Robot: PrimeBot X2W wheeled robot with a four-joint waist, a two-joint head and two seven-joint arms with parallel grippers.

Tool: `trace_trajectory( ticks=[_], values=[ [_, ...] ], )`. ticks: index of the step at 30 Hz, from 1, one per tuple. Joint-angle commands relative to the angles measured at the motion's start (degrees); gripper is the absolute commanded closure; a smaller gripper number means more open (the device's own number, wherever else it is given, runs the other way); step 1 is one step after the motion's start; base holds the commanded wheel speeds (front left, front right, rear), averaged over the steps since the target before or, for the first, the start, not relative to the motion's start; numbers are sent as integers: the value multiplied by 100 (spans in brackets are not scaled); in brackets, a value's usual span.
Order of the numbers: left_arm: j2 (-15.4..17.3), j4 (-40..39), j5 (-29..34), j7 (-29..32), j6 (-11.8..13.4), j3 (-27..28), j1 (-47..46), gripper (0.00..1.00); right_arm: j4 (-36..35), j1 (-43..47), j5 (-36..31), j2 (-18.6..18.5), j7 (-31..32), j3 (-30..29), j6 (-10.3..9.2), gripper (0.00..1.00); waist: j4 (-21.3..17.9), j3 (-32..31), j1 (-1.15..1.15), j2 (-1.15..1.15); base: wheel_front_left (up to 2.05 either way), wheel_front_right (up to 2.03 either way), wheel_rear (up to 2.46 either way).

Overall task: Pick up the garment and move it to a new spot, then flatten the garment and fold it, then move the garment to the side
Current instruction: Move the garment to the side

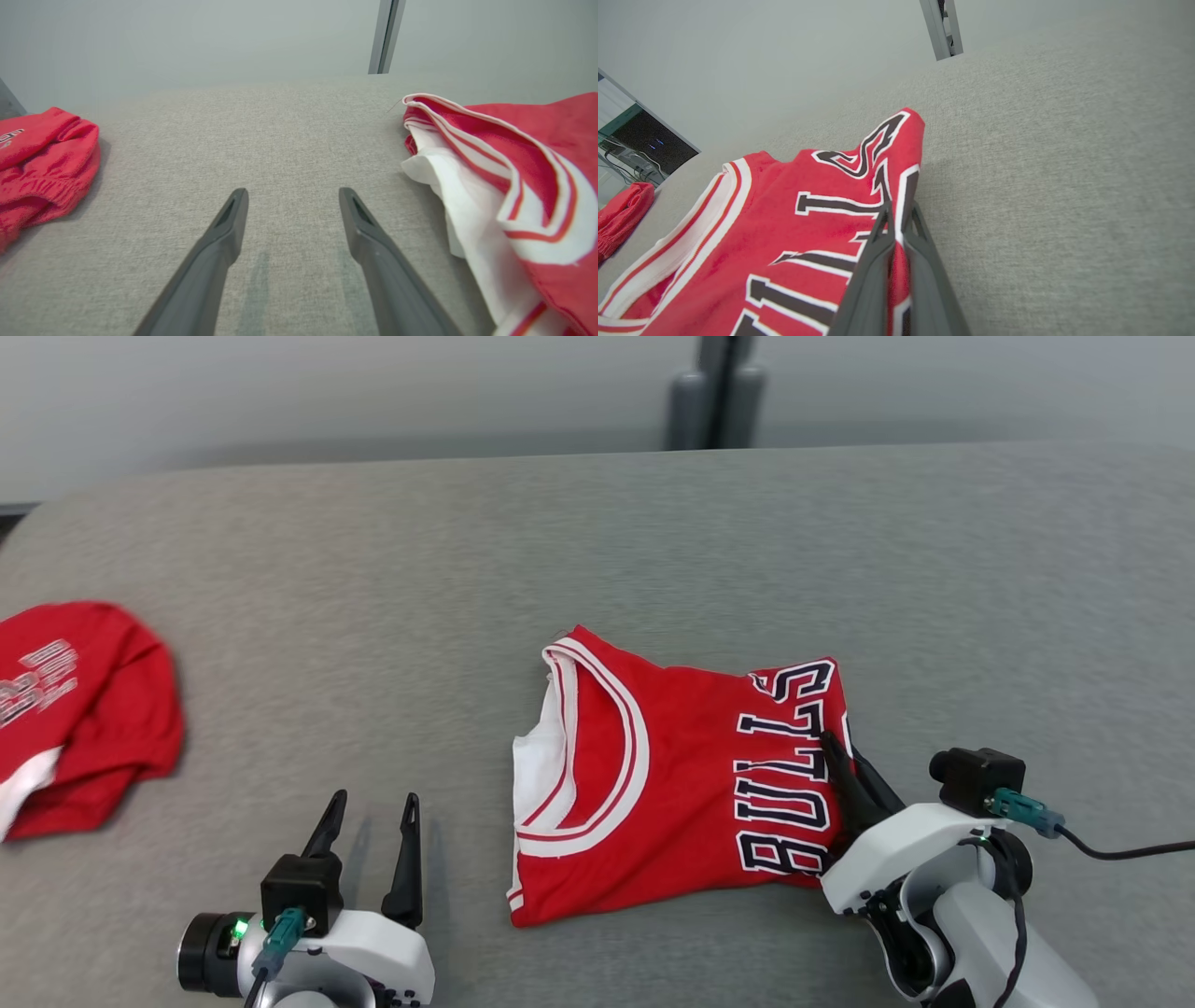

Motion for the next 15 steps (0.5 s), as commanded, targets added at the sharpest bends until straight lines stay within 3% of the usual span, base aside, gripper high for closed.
trace_trajectory(
  ticks=[1,4,5,15],
  values=[
    [24,-8,67,-11,-39,24,-120,0,-91,95,12,-56,-4,-37,-2,100,-790,-23,0,0,0,0,0],
    [20,-21,151,-11,-84,57,-150,0,-194,160,30,-56,-3,-33,-2,100,-1340,-1,0,0,0,0,0],
    [20,-21,151,-11,-84,57,-150,0,-194,160,30,-56,-3,-33,-2,100,-1340,-1,0,0,0,0,0],
    [26,71,363,-10,-227,107,-244,0,-503,344,147,-45,-4,-8,-2,100,-2687,70,0,0,0,0,0]
  ],
)
